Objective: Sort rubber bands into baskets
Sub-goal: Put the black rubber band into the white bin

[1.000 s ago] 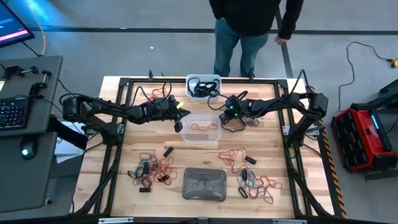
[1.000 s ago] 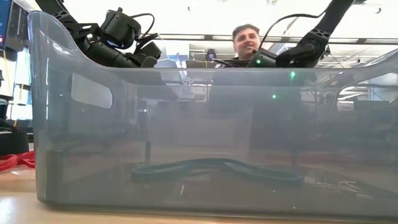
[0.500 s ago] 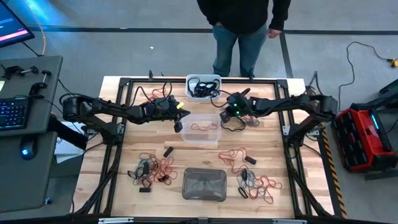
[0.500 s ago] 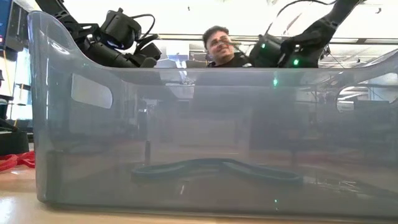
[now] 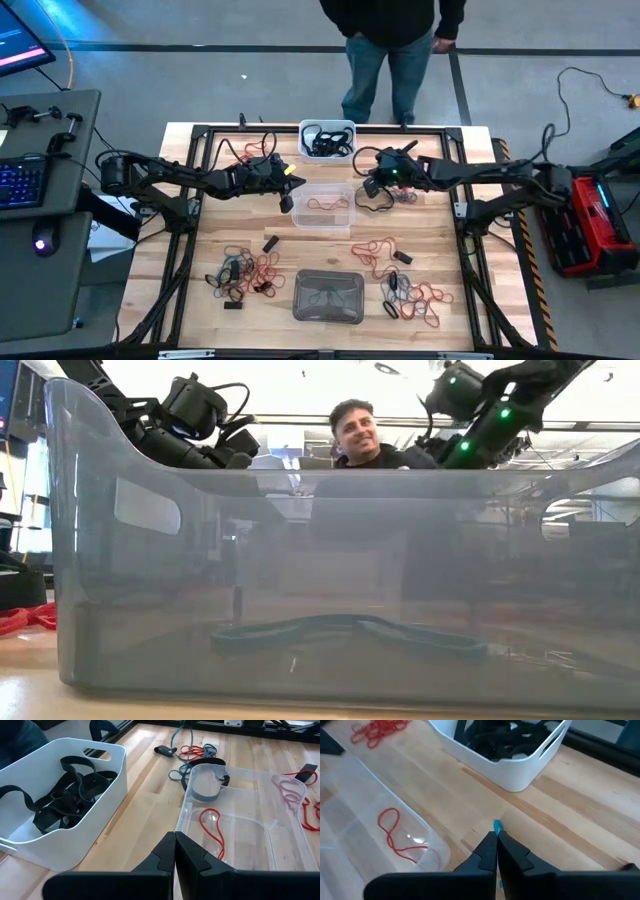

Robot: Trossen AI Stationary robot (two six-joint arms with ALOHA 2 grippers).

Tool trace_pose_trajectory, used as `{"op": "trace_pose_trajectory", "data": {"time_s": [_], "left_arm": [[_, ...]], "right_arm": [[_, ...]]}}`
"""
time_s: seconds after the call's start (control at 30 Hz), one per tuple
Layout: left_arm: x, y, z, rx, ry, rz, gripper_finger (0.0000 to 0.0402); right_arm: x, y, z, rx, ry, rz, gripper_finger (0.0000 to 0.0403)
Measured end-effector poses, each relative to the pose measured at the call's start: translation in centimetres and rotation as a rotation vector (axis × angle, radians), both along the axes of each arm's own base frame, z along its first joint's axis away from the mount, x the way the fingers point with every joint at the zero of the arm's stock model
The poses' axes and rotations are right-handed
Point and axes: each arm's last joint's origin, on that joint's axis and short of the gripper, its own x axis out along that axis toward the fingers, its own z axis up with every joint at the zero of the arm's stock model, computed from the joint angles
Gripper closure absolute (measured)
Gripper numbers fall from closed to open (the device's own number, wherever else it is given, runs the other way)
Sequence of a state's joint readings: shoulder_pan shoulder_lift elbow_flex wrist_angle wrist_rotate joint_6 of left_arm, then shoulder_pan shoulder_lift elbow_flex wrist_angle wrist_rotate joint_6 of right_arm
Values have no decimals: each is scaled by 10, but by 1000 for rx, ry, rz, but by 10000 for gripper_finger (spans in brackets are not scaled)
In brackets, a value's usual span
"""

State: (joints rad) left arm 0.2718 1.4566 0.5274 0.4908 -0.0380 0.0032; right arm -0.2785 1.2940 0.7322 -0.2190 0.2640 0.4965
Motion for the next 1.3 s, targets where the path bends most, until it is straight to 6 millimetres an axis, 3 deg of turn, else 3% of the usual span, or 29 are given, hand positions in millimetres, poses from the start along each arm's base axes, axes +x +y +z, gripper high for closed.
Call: {"op": "trace_pose_trajectory", "data": {"time_s": [0.33, 0.57, 0.8, 1.1, 1.3], "left_arm": [[0, 0, 0, 0, 0, 0, 401], [0, 0, 0, 0, 0, 0, 402], [0, 0, 0, 0, 0, 0, 402], [0, 0, 0, 0, 0, 0, 402], [0, 0, 0, 0, 0, 0, 401]], "right_arm": [[-15, 7, 24, -39, -60, 49, 403], [-37, 0, 33, -141, 23, -78, 403], [-53, -16, 27, -164, 157, -206, 403], [-62, -34, 9, -133, 357, -233, 402], [-66, -48, -3, -93, 442, -281, 366]]}}
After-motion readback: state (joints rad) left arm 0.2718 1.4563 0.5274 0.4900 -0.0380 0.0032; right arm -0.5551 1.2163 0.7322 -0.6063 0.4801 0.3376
